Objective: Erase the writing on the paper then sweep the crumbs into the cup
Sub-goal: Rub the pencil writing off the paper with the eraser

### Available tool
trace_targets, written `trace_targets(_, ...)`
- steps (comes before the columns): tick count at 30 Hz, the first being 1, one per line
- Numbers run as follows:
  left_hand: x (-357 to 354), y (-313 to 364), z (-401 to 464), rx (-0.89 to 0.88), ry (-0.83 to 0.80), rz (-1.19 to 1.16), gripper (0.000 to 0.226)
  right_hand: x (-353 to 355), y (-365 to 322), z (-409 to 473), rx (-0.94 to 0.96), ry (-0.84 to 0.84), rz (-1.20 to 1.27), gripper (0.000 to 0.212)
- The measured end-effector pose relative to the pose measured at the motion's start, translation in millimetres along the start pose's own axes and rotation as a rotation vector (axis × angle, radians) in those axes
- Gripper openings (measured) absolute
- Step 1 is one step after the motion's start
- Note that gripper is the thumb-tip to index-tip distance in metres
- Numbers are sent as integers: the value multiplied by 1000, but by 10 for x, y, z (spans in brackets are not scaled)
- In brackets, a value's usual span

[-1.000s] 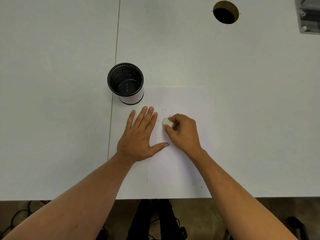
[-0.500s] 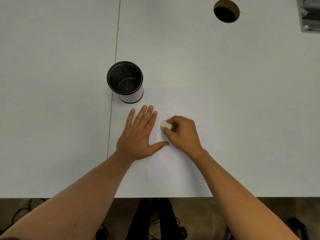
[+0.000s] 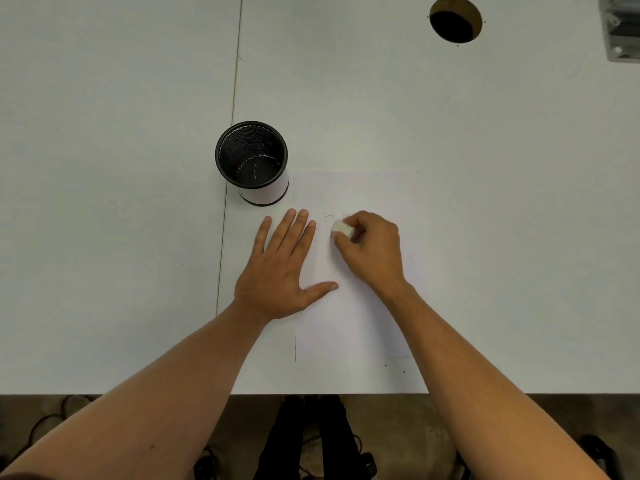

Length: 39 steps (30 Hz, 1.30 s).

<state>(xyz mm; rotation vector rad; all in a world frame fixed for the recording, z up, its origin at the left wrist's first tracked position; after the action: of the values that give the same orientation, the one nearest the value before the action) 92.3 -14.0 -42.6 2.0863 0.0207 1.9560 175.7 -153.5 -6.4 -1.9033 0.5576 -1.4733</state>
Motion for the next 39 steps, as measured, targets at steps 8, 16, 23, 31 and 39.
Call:
trace_targets(8, 8, -4, -6, -3, 22, -4, 102, -61, 19, -149, 28, -74, -3, 16)
trace_targets(16, 7, -5, 1, -4, 21, -14, 101, -116, 31, -301, 54, -88, -1, 15)
trace_targets(23, 0, -8, -1, 3, 11, -3, 102, 150, 204, -80, -65, 99, 7, 13)
trace_targets(31, 4, -5, -7, 3, 9, -4, 102, 101, 183, -165, -30, 21, -1, 15)
trace_targets(39, 21, 3, 0, 0, 24, 1, 102, -45, 131, -312, -4, -6, 60, 16)
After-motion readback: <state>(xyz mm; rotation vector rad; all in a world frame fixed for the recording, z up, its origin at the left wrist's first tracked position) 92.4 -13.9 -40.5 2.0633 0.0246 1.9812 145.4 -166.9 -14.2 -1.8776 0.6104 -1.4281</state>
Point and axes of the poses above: each hand's wrist, its own z-axis towards the middle knuckle, its own x-axis out of the back of the hand, y = z × x, the point moved 7 cm from there along z, towards the middle knuckle, and after that the axes turned 3 degrees about -y, right-handed, at the moved point
